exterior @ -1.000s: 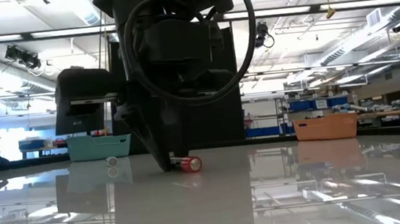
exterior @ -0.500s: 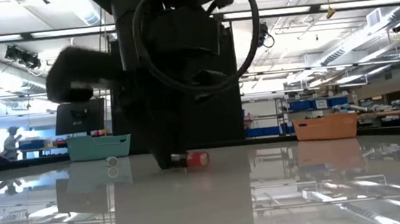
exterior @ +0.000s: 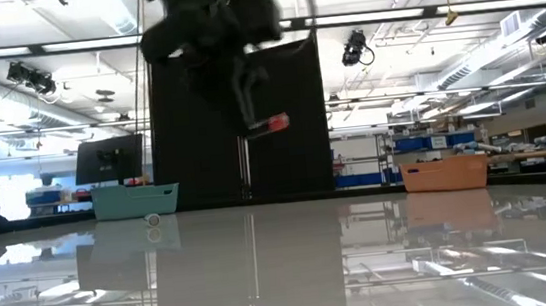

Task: Sort batteries
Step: Put the red battery into the green bin

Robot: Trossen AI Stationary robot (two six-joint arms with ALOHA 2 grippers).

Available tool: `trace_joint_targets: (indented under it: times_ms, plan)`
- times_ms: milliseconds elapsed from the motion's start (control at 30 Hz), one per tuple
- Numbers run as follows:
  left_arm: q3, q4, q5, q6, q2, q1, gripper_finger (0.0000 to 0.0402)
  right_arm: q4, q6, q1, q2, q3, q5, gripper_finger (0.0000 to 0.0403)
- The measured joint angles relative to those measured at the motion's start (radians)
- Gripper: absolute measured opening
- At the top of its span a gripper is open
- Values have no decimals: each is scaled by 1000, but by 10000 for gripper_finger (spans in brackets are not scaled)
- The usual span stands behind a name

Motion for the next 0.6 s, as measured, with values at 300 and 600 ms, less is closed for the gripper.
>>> trace_joint_targets:
  times_ms: [300, 600]
  plan:
    - [-311, 7, -126, -181, -298, 246, 46, 0, -2, -2, 0, 0, 66, 202]
    - [-402, -75, -156, -215, -380, 607, 46, 5, -42, -56, 0, 0, 86, 188]
